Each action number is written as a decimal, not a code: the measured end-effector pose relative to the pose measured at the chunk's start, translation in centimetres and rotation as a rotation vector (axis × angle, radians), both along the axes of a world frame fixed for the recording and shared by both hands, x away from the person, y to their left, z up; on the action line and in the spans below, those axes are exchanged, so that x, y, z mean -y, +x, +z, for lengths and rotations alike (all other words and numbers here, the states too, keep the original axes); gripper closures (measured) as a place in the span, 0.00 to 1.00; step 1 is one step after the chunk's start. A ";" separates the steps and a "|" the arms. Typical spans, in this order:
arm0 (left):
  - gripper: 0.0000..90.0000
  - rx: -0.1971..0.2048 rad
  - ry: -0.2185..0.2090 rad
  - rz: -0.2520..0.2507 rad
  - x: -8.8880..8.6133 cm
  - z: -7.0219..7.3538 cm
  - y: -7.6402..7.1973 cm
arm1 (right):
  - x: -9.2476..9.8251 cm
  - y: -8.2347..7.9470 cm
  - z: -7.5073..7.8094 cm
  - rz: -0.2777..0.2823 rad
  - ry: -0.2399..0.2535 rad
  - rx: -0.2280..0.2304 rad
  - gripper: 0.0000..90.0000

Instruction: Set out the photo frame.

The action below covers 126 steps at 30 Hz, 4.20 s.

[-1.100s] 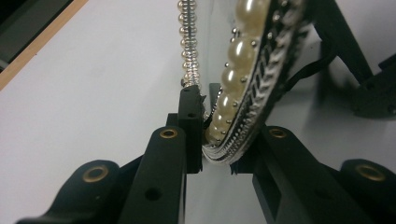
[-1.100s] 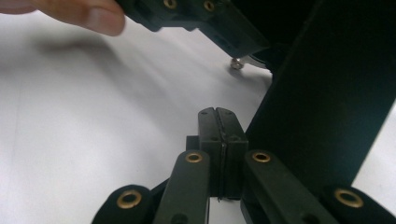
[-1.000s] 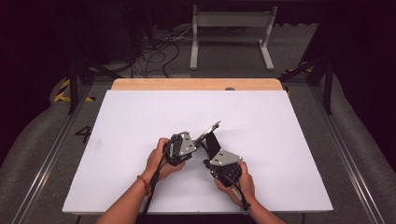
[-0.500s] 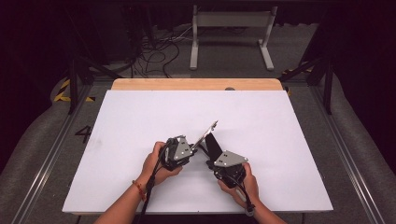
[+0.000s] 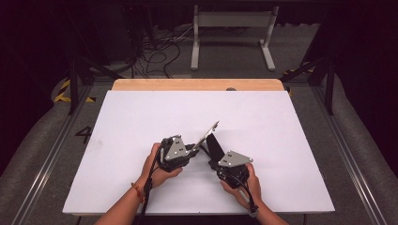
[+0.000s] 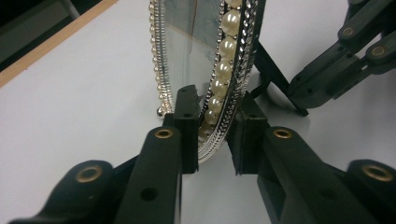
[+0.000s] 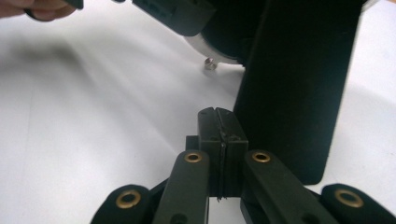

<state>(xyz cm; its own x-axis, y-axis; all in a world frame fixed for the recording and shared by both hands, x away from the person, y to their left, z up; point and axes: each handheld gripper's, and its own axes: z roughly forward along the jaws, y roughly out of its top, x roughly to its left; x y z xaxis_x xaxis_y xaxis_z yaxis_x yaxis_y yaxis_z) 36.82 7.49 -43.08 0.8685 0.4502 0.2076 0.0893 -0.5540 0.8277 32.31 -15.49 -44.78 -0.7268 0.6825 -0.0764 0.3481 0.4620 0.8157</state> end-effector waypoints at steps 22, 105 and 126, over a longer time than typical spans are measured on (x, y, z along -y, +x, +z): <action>0.83 0.018 0.028 -0.011 0.9 0.5 -0.8 | 1.2 0.5 0.2 -0.057 -0.044 0.025 1.00; 0.80 0.051 0.053 0.002 2.8 -1.0 -1.5 | 3.4 2.3 -1.0 -0.080 -0.067 -0.039 1.00; 0.81 0.011 0.001 -0.031 3.0 -0.8 -1.3 | 4.5 3.3 -1.4 -0.112 -0.053 -0.062 1.00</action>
